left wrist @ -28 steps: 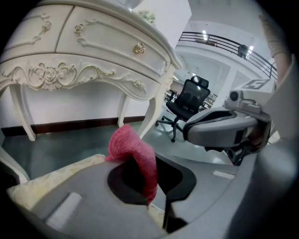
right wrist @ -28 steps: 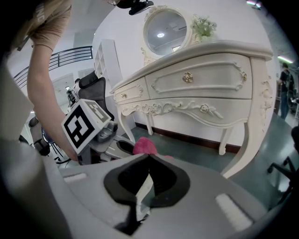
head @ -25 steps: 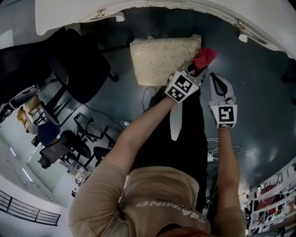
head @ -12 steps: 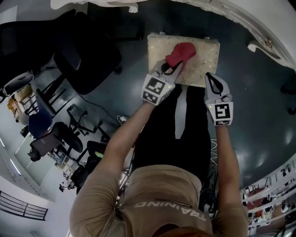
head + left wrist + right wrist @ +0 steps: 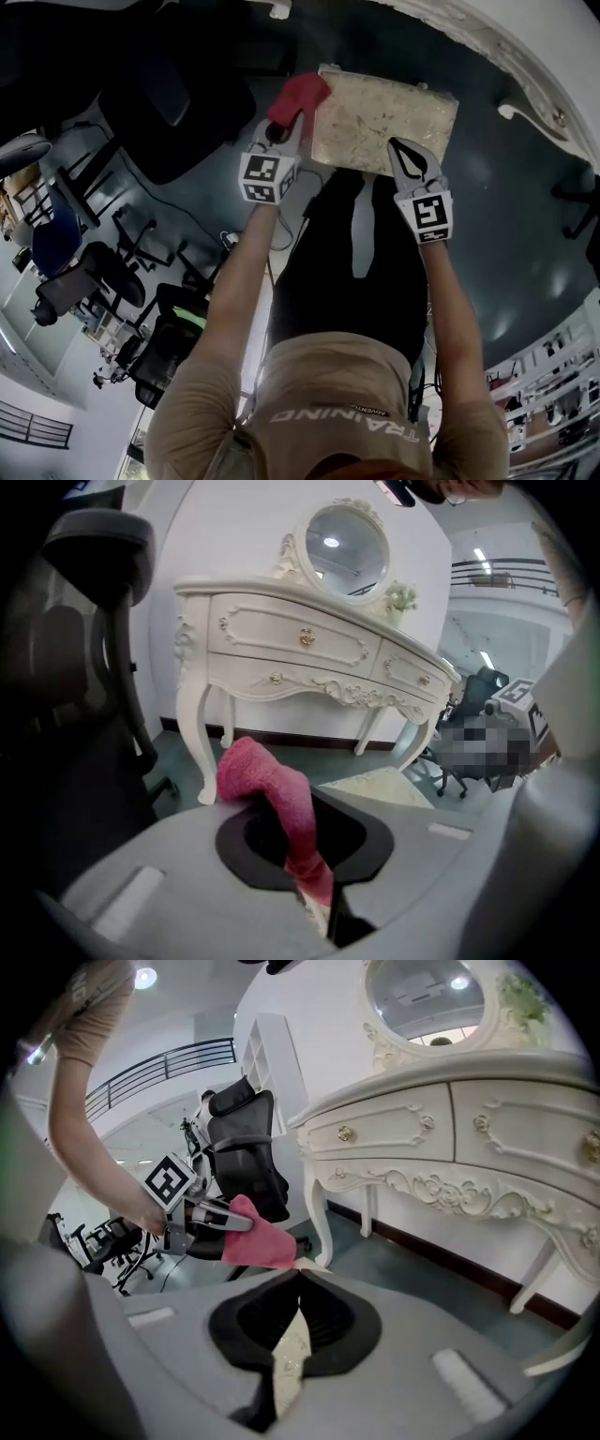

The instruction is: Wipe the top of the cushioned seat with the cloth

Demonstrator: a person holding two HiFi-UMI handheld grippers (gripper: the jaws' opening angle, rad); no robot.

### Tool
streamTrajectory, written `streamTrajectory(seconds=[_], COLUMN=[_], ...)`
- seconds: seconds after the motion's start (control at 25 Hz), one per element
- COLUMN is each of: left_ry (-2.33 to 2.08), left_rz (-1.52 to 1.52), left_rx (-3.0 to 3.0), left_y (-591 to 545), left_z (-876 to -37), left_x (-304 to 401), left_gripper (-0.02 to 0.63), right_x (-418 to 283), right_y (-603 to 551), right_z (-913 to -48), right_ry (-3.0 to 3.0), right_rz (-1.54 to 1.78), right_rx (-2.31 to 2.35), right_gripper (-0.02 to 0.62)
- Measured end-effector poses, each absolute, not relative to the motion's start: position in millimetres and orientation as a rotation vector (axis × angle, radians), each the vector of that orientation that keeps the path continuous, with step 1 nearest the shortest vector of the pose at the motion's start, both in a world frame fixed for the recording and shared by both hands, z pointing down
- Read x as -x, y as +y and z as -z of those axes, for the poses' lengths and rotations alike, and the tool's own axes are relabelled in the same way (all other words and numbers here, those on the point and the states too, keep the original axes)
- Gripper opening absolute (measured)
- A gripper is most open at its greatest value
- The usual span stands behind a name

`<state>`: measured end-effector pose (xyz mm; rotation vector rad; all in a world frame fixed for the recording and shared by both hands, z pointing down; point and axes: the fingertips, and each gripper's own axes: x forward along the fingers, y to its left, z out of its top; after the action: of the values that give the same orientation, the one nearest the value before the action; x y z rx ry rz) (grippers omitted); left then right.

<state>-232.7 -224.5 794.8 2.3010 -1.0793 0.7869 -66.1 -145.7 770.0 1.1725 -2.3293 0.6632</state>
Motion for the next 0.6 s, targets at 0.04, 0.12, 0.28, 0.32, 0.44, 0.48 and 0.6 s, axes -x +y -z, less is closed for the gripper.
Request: streamTrajectory(seconds=[0.04,0.12,0.28,0.32,0.44,0.48,0.6], left_ry=[-1.1,-1.136,-1.128,-1.117,-1.093,-1.081,-0.995], left_rz=[-0.786,-0.776,-0.786,-0.789,-0.772,-0.77,-0.813], left_rx=[-2.284,-2.249,-2.212,-2.209,-2.209,-2.211,-2.225], left_y=[-226.0,-227.3,-218.9,-215.7,-207.6,-205.5,-197.2], left_z=[-796.9,-801.4,-818.9,-826.0,-848.1,-852.8,-867.8], left_x=[243.0,260.1,274.6,274.2,264.8,258.6,233.9], left_gripper=[0.032,0.032,0.032,0.032,0.032,0.032,0.032], right_x=[73.1,86.8,111.4,116.2,125.9,126.6,120.1], right_y=[-148.5,-152.3,-154.0,-153.3,-146.9,-144.0,-138.0], right_z=[-770.2,-772.0,-777.4,-779.7,-786.9,-788.3,-789.3], right_ry=[-2.335,-2.348,-2.36,-2.361,-2.362,-2.36,-2.346], right_rz=[-0.659,-0.659,-0.665,-0.668,-0.682,-0.684,-0.686], right_rx=[-1.161,-1.141,-1.099,-1.089,-1.062,-1.053,-1.055], right_gripper=[0.004,0.005,0.003,0.005,0.004,0.005,0.004])
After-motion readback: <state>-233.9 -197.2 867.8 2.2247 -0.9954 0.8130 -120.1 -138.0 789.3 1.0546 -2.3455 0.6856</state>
